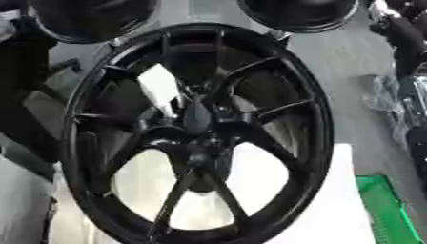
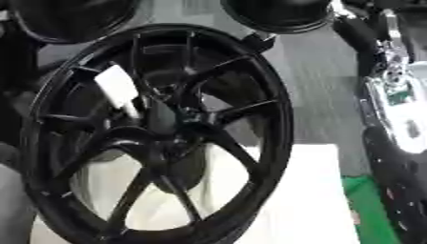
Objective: Pull the pin out of the wheel hub.
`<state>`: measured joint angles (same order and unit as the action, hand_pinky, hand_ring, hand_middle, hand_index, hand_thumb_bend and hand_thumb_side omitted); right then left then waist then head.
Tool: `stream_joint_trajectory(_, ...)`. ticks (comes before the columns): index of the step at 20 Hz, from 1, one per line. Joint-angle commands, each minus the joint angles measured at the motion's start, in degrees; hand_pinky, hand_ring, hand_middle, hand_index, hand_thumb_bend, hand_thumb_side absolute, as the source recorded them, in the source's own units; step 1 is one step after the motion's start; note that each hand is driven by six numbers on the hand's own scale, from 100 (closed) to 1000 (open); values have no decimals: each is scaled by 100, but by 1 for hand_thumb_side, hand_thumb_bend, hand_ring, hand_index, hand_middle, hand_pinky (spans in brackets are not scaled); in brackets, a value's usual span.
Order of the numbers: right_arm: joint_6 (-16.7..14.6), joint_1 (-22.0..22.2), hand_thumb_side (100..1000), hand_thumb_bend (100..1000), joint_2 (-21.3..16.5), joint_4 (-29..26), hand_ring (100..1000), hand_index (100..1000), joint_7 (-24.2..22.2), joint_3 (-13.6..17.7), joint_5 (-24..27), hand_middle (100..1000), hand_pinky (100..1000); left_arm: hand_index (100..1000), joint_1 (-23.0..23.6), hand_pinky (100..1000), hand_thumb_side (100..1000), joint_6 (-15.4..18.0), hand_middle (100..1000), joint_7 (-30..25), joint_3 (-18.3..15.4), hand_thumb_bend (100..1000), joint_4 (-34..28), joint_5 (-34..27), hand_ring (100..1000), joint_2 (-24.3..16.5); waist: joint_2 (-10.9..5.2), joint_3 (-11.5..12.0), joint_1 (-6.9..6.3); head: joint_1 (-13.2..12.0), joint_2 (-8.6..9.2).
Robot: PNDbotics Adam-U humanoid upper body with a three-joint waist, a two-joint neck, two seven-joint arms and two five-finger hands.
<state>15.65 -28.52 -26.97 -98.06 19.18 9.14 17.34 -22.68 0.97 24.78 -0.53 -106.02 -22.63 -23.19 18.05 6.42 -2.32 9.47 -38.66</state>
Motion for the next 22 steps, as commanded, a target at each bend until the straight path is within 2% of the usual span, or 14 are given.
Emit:
stream_joint_trajectory(1, 6, -63, 287, 329, -127, -96, 757, 806, 1, 14, -19, 773, 804, 819, -35, 717, 652, 7, 815, -15, -16, 362, -119, -4, 819, -168, -113, 10, 4, -6, 44)
stream_joint_trajectory(10, 8, -63, 286, 330, -127, -94, 757, 806, -3, 11, -26, 773, 804, 817, -30, 717, 651, 5, 812, -27, -18, 361, -131, 1, 820, -183, -111, 8, 2, -2, 59)
stream_joint_trajectory(14, 13, -56, 286, 331, -136, -88, 757, 806, -5, 5, -29, 773, 804, 815, -95, 717, 643, -18, 810, -52, -8, 359, -154, 22, 819, -310, -119, 7, -13, 29, 63)
stream_joint_trajectory(18, 21, -30, 286, 331, -155, -75, 756, 806, -21, -13, -41, 773, 804, 810, -438, 717, 597, -183, 804, -254, 108, 379, -304, 134, 815, -908, -160, 9, -50, 101, 45)
stream_joint_trajectory(22, 32, 10, 286, 332, -188, -58, 756, 805, -49, -39, -63, 774, 804, 821, -869, 722, 573, -532, 804, -663, 319, 402, -491, 180, 815, -1770, -205, 12, -107, 142, 23)
